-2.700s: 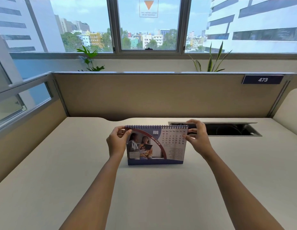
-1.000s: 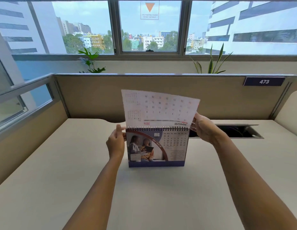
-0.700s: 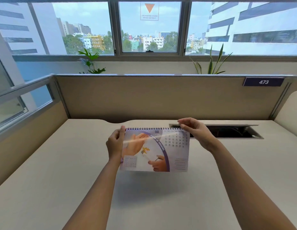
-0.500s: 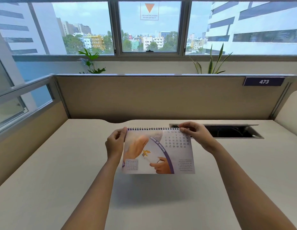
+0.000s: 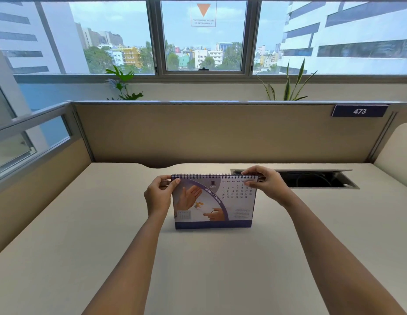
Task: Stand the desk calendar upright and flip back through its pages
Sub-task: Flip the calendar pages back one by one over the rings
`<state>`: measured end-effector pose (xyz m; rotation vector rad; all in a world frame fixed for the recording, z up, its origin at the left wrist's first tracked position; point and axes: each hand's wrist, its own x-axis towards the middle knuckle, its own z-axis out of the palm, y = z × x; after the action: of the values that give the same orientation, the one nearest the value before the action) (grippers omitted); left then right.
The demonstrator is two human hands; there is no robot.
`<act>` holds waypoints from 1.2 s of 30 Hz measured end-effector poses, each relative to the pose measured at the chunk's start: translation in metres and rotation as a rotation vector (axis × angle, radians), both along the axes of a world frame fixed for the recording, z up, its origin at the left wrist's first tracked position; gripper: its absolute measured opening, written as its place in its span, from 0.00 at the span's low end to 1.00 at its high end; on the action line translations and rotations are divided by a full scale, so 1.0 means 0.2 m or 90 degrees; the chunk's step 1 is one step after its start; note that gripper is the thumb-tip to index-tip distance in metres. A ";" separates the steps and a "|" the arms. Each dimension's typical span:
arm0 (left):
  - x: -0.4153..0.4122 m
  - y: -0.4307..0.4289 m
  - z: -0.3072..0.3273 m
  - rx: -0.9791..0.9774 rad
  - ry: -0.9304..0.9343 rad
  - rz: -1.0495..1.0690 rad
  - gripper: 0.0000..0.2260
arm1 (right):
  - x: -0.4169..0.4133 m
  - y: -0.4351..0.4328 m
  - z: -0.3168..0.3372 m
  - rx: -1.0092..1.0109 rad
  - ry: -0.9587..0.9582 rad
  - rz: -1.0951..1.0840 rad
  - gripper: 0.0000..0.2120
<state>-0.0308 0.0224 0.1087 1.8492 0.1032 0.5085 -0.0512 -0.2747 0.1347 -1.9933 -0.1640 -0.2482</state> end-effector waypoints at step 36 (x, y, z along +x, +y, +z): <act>0.00 0.00 0.01 -0.005 0.001 0.003 0.15 | 0.13 0.04 0.18 0.199 0.342 -0.200 0.13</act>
<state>-0.0300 0.0224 0.1100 1.8421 0.1097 0.5090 -0.0252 -0.2662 0.1717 -1.6996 0.5041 0.0670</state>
